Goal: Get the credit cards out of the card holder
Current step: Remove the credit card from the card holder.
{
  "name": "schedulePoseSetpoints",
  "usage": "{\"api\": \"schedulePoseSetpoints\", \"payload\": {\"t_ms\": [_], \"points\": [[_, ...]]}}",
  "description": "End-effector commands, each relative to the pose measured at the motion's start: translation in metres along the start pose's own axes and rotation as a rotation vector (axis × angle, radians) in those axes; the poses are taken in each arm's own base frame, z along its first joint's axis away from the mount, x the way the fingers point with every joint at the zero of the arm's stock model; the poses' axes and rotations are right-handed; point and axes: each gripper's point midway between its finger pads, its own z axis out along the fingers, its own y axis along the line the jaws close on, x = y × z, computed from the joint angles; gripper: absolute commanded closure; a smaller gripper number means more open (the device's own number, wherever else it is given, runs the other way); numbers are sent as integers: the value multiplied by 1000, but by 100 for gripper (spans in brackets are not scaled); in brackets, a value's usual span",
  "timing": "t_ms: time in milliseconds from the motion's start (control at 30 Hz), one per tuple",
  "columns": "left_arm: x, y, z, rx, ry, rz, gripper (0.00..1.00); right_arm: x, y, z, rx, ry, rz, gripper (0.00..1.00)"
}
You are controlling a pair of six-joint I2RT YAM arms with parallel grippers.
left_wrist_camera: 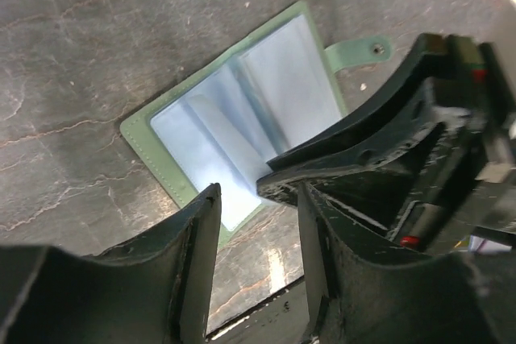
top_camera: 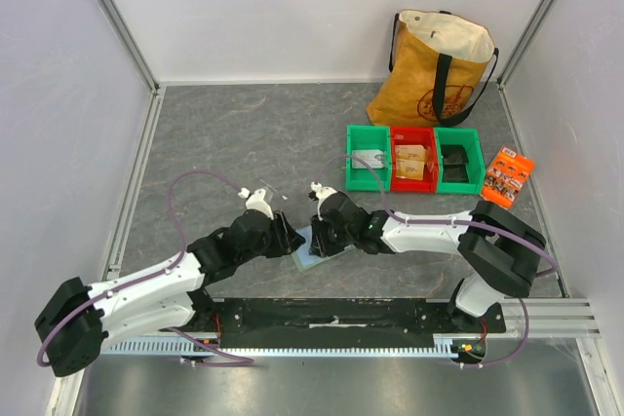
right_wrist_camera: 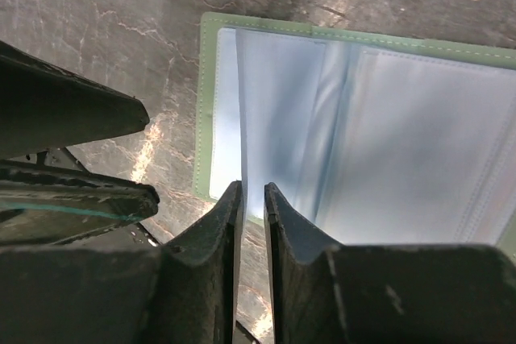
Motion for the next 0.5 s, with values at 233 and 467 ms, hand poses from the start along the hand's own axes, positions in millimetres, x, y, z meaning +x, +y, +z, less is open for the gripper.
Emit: {"api": "schedulePoseSetpoints", "payload": {"t_ms": [233,467], "points": [[-43,-19,-2,-35,-127,-20,55,0,36,-7,-132,55,-116,52],[-55,-26,-2,-27,-162,-25,60,1,29,-12,-104,31,-121,51]]}}
